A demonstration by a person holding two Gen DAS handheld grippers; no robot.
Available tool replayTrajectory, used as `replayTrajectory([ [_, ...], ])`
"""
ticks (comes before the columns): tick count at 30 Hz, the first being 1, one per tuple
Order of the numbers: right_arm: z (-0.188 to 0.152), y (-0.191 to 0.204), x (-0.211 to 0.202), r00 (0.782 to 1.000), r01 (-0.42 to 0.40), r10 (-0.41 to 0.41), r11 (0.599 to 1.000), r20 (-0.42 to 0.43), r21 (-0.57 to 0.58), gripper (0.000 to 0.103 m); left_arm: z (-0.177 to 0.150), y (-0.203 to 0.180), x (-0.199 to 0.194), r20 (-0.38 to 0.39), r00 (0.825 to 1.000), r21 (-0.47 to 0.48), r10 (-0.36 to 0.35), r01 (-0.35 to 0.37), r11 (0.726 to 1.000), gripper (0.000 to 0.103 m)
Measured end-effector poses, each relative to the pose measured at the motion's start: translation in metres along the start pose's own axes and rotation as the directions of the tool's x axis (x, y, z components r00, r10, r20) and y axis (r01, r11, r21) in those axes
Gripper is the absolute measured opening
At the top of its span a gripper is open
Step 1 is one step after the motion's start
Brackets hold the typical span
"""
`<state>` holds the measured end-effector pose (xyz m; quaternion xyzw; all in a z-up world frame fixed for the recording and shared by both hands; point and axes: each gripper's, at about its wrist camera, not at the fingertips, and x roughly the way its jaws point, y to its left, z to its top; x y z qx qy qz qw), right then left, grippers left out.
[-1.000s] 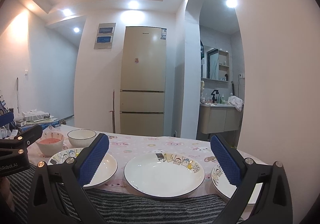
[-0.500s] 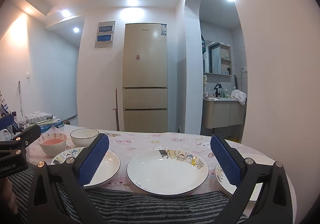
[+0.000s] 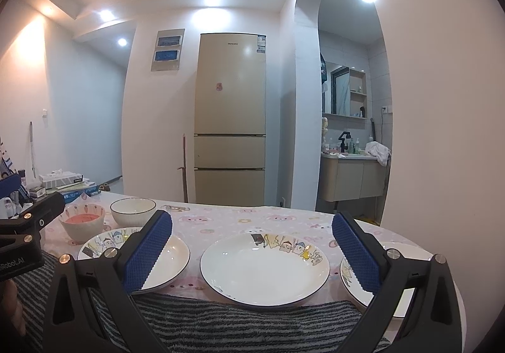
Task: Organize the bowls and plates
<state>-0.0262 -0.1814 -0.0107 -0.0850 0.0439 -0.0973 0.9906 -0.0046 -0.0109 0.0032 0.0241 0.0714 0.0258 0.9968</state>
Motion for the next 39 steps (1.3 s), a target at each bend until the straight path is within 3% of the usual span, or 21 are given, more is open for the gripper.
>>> replayTrajectory([
  [20, 0.002, -0.005, 0.001, 1.000, -0.012, 0.012, 1.000, 0.005, 0.022, 0.103, -0.003, 0.000, 0.003, -0.004, 1.000, -0.023, 0.010, -0.011, 1.000, 0.103],
  [25, 0.001, -0.010, 0.003, 0.998, -0.055, 0.055, 0.997, 0.003, 0.048, 0.103, -0.002, 0.005, 0.001, 0.009, 1.000, -0.037, -0.002, 0.003, 0.999, 0.103],
  [29, 0.004, -0.012, 0.001, 0.993, -0.120, 0.120, 0.990, 0.013, 0.069, 0.100, 0.004, 0.012, -0.006, 0.021, 0.997, -0.062, -0.077, 0.079, 0.995, 0.103],
  [39, 0.036, -0.005, -0.001, 0.990, -0.136, 0.137, 0.990, -0.026, 0.045, 0.099, 0.028, 0.039, -0.010, 0.008, 0.999, -0.090, -0.041, 0.042, 0.995, 0.103],
])
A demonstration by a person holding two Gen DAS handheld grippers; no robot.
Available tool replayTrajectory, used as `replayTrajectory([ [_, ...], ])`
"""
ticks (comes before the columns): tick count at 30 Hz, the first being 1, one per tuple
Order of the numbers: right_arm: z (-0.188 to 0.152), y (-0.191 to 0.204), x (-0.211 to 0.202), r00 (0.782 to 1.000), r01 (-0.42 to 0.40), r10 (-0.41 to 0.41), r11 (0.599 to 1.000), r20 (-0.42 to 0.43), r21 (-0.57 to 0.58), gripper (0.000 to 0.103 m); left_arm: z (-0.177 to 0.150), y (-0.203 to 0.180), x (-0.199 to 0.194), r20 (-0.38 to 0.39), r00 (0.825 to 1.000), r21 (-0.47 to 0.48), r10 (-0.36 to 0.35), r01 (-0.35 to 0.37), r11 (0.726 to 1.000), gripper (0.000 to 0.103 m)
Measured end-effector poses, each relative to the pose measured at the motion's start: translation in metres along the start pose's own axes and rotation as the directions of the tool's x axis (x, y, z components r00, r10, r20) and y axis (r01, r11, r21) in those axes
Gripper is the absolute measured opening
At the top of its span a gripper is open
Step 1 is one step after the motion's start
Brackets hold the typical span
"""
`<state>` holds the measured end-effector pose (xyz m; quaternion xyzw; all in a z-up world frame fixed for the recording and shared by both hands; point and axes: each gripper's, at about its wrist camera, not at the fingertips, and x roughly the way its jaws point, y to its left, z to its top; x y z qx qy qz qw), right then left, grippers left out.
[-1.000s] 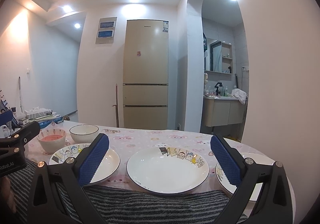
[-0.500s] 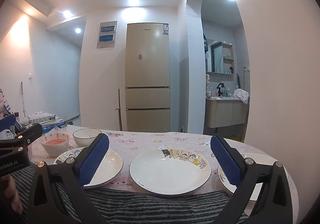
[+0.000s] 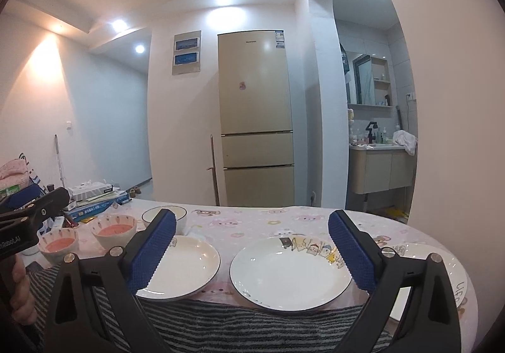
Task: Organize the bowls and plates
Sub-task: 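Move both grippers toward the pink strawberry-pattern bowl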
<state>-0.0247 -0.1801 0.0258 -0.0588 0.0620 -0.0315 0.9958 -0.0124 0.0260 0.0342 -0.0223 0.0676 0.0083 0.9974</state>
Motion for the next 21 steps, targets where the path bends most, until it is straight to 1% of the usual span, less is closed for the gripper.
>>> replayTrajectory([
  [4, 0.023, 0.009, 0.002, 0.999, 0.053, -0.053, 0.998, 0.005, -0.026, 0.099, 0.018, 0.008, 0.010, -0.020, 1.000, -0.016, -0.013, 0.013, 1.000, 0.103],
  [7, 0.044, 0.016, 0.006, 0.998, 0.061, -0.061, 0.998, -0.006, -0.026, 0.099, 0.032, 0.015, 0.017, -0.030, 0.999, -0.034, -0.027, 0.026, 0.999, 0.103],
  [10, 0.066, 0.024, 0.007, 0.999, 0.033, -0.033, 0.999, -0.007, -0.010, 0.099, 0.045, 0.023, 0.018, -0.015, 1.000, -0.037, -0.017, 0.017, 0.999, 0.103],
  [12, 0.079, 0.031, 0.010, 1.000, 0.030, -0.030, 1.000, 0.002, 0.002, 0.099, 0.051, 0.030, 0.017, -0.013, 1.000, -0.039, -0.007, 0.007, 0.999, 0.103],
  [14, 0.090, 0.041, 0.015, 1.000, 0.018, -0.018, 1.000, 0.010, 0.007, 0.099, 0.055, 0.041, 0.018, -0.027, 1.000, -0.065, -0.008, 0.007, 0.998, 0.103],
  [16, 0.102, 0.059, 0.027, 1.000, -0.013, 0.013, 1.000, 0.012, -0.022, 0.099, 0.055, 0.056, 0.019, -0.049, 0.999, -0.112, -0.019, 0.014, 0.994, 0.103],
  [18, 0.115, 0.080, 0.037, 0.999, -0.047, 0.047, 0.998, 0.015, -0.045, 0.099, 0.055, 0.071, 0.022, -0.071, 0.997, -0.138, -0.002, -0.008, 0.990, 0.103],
  [21, 0.129, 0.109, 0.051, 0.994, -0.106, 0.106, 0.994, 0.016, -0.036, 0.099, 0.054, 0.091, 0.020, -0.078, 0.996, -0.148, 0.050, -0.061, 0.987, 0.103],
])
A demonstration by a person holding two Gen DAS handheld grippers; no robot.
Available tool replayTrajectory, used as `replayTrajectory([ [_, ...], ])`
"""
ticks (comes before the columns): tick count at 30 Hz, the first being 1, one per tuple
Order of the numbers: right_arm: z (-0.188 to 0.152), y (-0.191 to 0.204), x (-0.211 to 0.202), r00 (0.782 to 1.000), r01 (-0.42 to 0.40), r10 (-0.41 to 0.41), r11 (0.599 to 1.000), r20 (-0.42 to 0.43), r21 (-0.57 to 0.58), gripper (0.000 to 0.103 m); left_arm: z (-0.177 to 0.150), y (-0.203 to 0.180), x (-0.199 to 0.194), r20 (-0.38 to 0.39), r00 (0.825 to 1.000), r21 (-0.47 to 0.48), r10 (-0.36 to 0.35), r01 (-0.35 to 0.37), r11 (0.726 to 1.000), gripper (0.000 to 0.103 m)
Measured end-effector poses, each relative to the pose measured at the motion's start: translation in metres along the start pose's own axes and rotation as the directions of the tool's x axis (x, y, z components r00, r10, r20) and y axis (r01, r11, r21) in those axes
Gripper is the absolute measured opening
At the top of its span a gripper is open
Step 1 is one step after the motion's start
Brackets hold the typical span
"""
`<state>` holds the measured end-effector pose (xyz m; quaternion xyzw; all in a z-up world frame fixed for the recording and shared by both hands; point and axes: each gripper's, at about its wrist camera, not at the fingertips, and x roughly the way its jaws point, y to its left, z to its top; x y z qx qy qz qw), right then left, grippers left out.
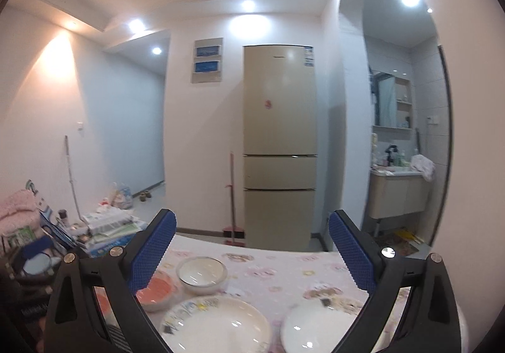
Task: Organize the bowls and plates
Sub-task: 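Move both grippers toward the pink strawberry-pattern bowl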
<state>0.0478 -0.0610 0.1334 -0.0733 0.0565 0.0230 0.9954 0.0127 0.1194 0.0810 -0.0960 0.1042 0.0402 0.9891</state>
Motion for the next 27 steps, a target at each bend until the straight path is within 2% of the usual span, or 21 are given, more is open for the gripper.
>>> replayTrajectory([
  [3, 0.012, 0.019, 0.012, 1.000, -0.017, 0.018, 0.999, -0.016, 0.039, 0.099, 0.004, 0.019, 0.000, 0.005, 0.999, -0.017, 0.046, -0.046, 0.999, 0.103],
  [6, 0.020, 0.020, 0.007, 0.999, -0.021, 0.014, 0.987, 0.045, 0.159, 0.099, 0.006, 0.037, 0.000, 0.000, 0.997, -0.031, 0.076, -0.076, 0.997, 0.103],
  [8, 0.023, 0.029, 0.010, 0.998, -0.030, 0.021, 0.985, 0.056, 0.170, 0.099, 0.005, 0.050, 0.001, -0.004, 0.995, -0.038, 0.095, -0.095, 0.995, 0.103],
  [10, 0.026, 0.045, 0.018, 0.998, -0.055, 0.051, 0.987, 0.028, 0.149, 0.099, 0.002, 0.062, 0.003, -0.012, 0.994, -0.053, 0.107, -0.107, 0.993, 0.103],
  [12, 0.025, 0.054, 0.027, 0.997, -0.075, 0.075, 0.981, 0.009, 0.178, 0.099, -0.003, 0.076, 0.006, -0.026, 0.993, -0.086, 0.116, -0.117, 0.989, 0.103],
  [16, 0.007, 0.075, 0.052, 0.992, -0.096, 0.114, 0.965, -0.059, 0.245, 0.099, -0.018, 0.107, 0.010, -0.033, 0.996, -0.192, 0.083, -0.087, 0.977, 0.103],
  [18, -0.005, 0.091, 0.065, 0.987, -0.095, 0.122, 0.968, -0.105, 0.233, 0.099, -0.027, 0.116, 0.012, -0.051, 0.994, -0.215, 0.101, -0.109, 0.970, 0.103],
  [20, -0.021, 0.107, 0.080, 0.977, -0.108, 0.142, 0.973, -0.158, 0.202, 0.098, -0.037, 0.125, 0.015, -0.072, 0.989, -0.246, 0.130, -0.143, 0.959, 0.103],
  [22, -0.042, 0.122, 0.090, 0.965, -0.132, 0.168, 0.975, -0.204, 0.177, 0.088, -0.048, 0.134, 0.020, -0.108, 0.985, -0.280, 0.131, -0.157, 0.947, 0.103],
  [24, -0.057, 0.129, 0.099, 0.952, -0.150, 0.190, 0.973, -0.239, 0.174, 0.087, -0.058, 0.143, 0.029, -0.152, 0.980, -0.315, 0.129, -0.172, 0.933, 0.103],
  [26, -0.072, 0.135, 0.114, 0.929, -0.160, 0.208, 0.972, -0.305, 0.174, 0.085, -0.069, 0.153, 0.038, -0.191, 0.974, -0.354, 0.118, -0.180, 0.918, 0.101],
  [27, -0.081, 0.138, 0.122, 0.910, -0.175, 0.231, 0.966, -0.344, 0.188, 0.084, -0.073, 0.158, 0.042, -0.206, 0.972, -0.373, 0.112, -0.184, 0.910, 0.099],
])
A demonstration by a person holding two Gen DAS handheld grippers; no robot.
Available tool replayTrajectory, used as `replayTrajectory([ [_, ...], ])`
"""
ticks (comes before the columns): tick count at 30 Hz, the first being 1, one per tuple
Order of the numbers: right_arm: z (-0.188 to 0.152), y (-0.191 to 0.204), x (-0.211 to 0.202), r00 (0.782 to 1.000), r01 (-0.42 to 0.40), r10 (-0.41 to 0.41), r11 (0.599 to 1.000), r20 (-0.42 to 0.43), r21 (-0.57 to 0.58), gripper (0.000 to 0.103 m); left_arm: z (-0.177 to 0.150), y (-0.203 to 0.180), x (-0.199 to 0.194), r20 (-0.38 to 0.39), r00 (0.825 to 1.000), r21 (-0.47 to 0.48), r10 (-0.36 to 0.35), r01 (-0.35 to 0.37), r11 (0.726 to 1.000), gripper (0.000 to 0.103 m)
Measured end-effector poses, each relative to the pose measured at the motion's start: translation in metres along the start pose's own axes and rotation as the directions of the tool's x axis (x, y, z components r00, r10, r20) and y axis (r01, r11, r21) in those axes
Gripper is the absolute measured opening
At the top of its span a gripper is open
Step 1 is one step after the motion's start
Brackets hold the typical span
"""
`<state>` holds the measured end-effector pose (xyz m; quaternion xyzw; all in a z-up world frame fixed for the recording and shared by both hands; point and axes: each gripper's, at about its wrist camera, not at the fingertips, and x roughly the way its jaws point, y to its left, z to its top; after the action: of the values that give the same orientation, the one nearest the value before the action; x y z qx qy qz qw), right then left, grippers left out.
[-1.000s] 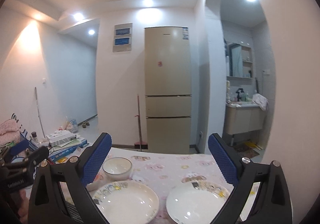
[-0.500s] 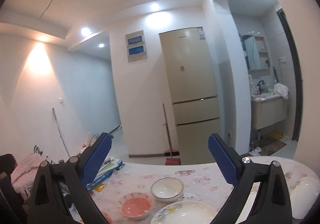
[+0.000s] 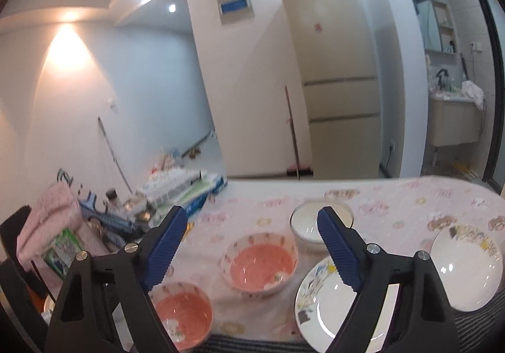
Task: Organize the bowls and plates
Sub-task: 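Move both grippers toward the pink strawberry-pattern bowl, then close the left gripper on the pink bowl rim while the right gripper also grips it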
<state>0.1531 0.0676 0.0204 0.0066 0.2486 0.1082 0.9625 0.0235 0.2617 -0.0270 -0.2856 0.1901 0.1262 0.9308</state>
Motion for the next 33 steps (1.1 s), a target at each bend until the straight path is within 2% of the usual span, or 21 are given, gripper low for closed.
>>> replayTrajectory([
  [4, -0.017, -0.003, 0.031, 0.990, -0.047, 0.049, 0.999, -0.135, 0.019, 0.083, -0.010, 0.007, 0.016, -0.073, 0.997, -0.031, 0.000, -0.002, 1.000, 0.094],
  [5, -0.022, -0.002, 0.042, 0.975, -0.076, 0.078, 0.997, -0.206, 0.018, 0.083, -0.012, 0.007, 0.017, -0.082, 0.997, -0.021, 0.005, -0.007, 1.000, 0.094],
  [7, -0.033, 0.000, 0.060, 0.916, -0.187, 0.196, 0.981, -0.350, 0.061, 0.083, -0.017, 0.004, 0.017, -0.085, 0.996, -0.009, 0.014, -0.014, 1.000, 0.094],
  [9, -0.043, 0.001, 0.075, 0.859, -0.242, 0.270, 0.963, -0.434, 0.121, 0.083, -0.020, 0.006, 0.018, -0.098, 0.995, -0.019, 0.020, -0.022, 1.000, 0.094],
  [12, -0.063, 0.006, 0.092, 0.842, -0.210, 0.235, 0.972, -0.486, 0.106, 0.077, -0.020, 0.011, 0.023, -0.121, 0.992, -0.046, 0.022, -0.027, 0.999, 0.094],
  [14, -0.074, 0.008, 0.104, 0.808, -0.228, 0.268, 0.963, -0.525, 0.141, 0.073, -0.020, 0.015, 0.025, -0.139, 0.990, -0.057, 0.024, -0.032, 0.998, 0.090],
  [16, -0.079, 0.009, 0.108, 0.784, -0.248, 0.297, 0.955, -0.544, 0.163, 0.062, -0.022, 0.018, 0.030, -0.171, 0.985, -0.061, 0.021, -0.032, 0.998, 0.073],
  [17, -0.083, 0.011, 0.111, 0.781, -0.255, 0.299, 0.954, -0.548, 0.157, 0.056, -0.024, 0.019, 0.034, -0.190, 0.982, -0.065, 0.014, -0.027, 0.998, 0.069],
  [19, -0.087, 0.011, 0.114, 0.789, -0.251, 0.290, 0.957, -0.542, 0.146, 0.056, -0.029, 0.023, 0.041, -0.221, 0.975, -0.076, 0.007, -0.024, 0.997, 0.055],
  [22, -0.091, 0.011, 0.117, 0.799, -0.249, 0.278, 0.960, -0.534, 0.127, 0.056, -0.036, 0.031, 0.050, -0.271, 0.962, -0.115, 0.007, -0.040, 0.993, 0.047],
  [24, -0.095, 0.010, 0.122, 0.820, -0.229, 0.240, 0.970, -0.519, 0.087, 0.056, -0.038, 0.035, 0.050, -0.278, 0.961, -0.138, -0.015, -0.025, 0.990, 0.044],
  [25, -0.097, 0.009, 0.124, 0.820, -0.239, 0.247, 0.967, -0.516, 0.084, 0.055, -0.039, 0.036, 0.049, -0.278, 0.960, -0.142, -0.029, -0.011, 0.990, 0.044],
  [28, -0.101, 0.014, 0.132, 0.788, -0.295, 0.304, 0.950, -0.536, 0.106, 0.052, -0.042, 0.036, 0.051, -0.295, 0.955, -0.137, -0.029, -0.013, 0.990, 0.044],
  [29, -0.102, 0.016, 0.132, 0.783, -0.309, 0.316, 0.945, -0.535, 0.106, 0.050, -0.043, 0.036, 0.053, -0.302, 0.953, -0.132, -0.026, -0.014, 0.991, 0.044],
  [32, -0.109, 0.026, 0.134, 0.798, -0.301, 0.276, 0.953, -0.536, 0.043, 0.031, -0.044, 0.033, 0.053, -0.310, 0.950, -0.116, -0.018, -0.019, 0.993, 0.044],
  [33, -0.112, 0.029, 0.136, 0.802, -0.292, 0.257, 0.956, -0.540, 0.022, 0.030, -0.044, 0.032, 0.053, -0.311, 0.950, -0.113, -0.015, -0.021, 0.993, 0.044],
])
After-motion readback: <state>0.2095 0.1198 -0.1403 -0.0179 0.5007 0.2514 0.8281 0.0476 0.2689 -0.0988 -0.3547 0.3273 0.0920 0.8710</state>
